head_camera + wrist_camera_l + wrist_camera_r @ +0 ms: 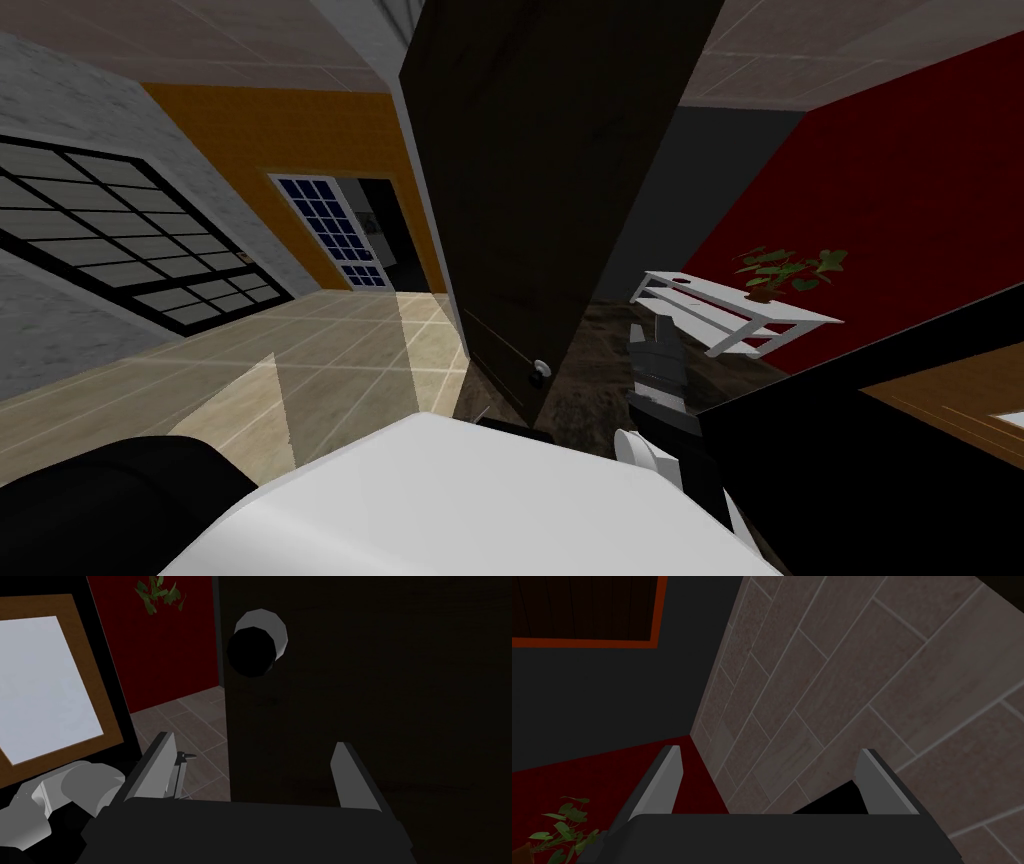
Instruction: Push the door open
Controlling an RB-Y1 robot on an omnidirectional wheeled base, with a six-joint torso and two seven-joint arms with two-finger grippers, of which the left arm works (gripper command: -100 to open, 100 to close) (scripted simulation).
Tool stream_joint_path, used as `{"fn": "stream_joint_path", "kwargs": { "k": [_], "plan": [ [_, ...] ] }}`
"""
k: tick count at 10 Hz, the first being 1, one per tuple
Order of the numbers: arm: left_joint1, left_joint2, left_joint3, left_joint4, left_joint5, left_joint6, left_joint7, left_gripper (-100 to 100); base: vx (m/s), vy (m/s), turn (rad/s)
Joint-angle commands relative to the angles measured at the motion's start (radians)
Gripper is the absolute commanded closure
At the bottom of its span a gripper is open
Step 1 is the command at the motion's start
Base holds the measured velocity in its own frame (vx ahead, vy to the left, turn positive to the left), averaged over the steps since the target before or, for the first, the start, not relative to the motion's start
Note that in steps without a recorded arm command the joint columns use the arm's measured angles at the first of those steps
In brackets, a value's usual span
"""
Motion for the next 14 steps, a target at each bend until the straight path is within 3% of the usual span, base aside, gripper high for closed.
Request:
{"fn": "stream_joint_path", "kwargs": {
  "k": [1, 3, 4, 6, 8, 9, 11, 12, 13, 14],
  "plan": [
    [-0.012, -0.018, 0.014, 0.005, 0.032, 0.019, 0.003, -100, -0.007, -0.247, 0.153],
    [-0.019, -0.057, 0.026, 0.006, 0.060, 0.036, 0.006, -100, -0.050, -0.202, 0.152],
    [-0.022, -0.044, 0.026, 0.018, 0.055, 0.025, 0.001, -100, -0.021, -0.093, 0.020],
    [-0.036, 0.000, 0.024, 0.008, 0.059, 0.051, 0.010, -100, 0.122, -0.118, -0.032],
    [-0.044, 0.002, 0.022, 0.001, 0.060, 0.067, 0.015, -100, 0.168, -0.126, -0.018],
    [-0.050, -0.006, 0.021, -0.003, 0.061, 0.078, 0.019, -100, 0.211, -0.113, -0.036],
    [-0.059, -0.041, 0.019, -0.011, 0.062, 0.096, 0.026, -100, 0.186, -0.129, -0.021],
    [-0.056, -0.028, 0.019, -0.012, 0.062, 0.090, 0.025, -100, 0.085, -0.053, 0.004],
    [-0.056, -0.028, 0.019, -0.012, 0.062, 0.090, 0.025, 100, -0.010, 0.005, 0.004],
    [-0.056, -0.028, 0.019, -0.012, 0.062, 0.090, 0.025, 100, -0.034, 0.021, -0.004]
  ]
}}
